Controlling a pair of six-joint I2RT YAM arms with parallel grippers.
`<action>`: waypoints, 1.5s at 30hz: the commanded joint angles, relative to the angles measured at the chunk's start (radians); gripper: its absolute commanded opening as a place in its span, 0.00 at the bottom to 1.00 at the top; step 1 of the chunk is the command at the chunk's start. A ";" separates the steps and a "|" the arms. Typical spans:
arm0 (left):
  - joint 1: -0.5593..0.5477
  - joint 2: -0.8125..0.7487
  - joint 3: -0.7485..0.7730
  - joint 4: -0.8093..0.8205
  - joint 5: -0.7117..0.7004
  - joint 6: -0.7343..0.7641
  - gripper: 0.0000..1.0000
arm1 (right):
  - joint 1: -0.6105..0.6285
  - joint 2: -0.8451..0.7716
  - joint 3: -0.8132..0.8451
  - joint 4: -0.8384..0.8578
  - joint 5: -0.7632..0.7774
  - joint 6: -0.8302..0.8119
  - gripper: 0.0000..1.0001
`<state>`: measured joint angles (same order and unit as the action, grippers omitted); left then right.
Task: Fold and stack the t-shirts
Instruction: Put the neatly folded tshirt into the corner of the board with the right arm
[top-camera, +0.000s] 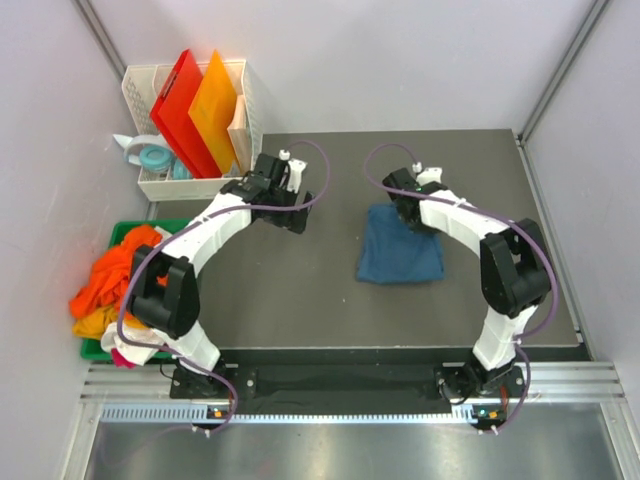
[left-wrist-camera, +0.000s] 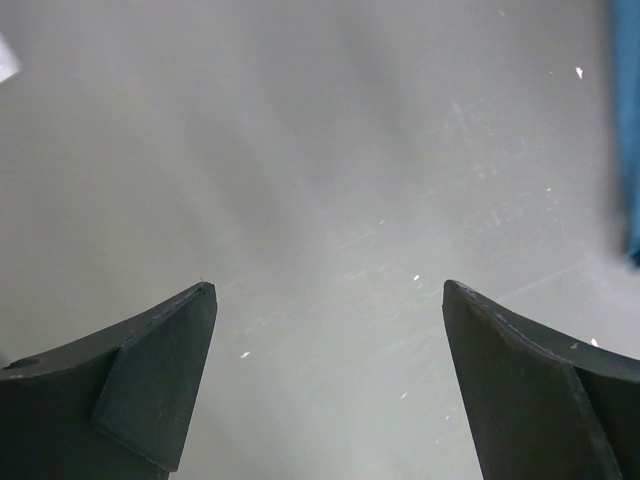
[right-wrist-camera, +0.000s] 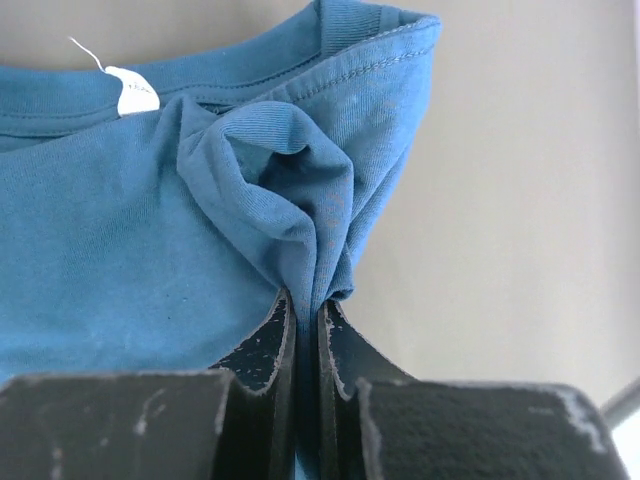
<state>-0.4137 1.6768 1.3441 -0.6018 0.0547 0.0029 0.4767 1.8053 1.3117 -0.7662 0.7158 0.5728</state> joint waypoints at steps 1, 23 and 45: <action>0.035 -0.104 -0.034 -0.016 0.008 0.032 0.99 | -0.073 -0.046 0.054 -0.090 0.086 -0.062 0.00; 0.105 -0.255 -0.117 -0.036 0.051 0.032 0.99 | -0.418 0.124 0.195 -0.113 0.194 -0.260 0.00; 0.105 -0.253 -0.157 -0.023 0.076 0.019 0.99 | -0.288 0.167 0.112 0.203 0.067 -0.416 0.00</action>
<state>-0.3130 1.4609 1.2041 -0.6388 0.1162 0.0277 0.1833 2.0079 1.4265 -0.6437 0.8314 0.1963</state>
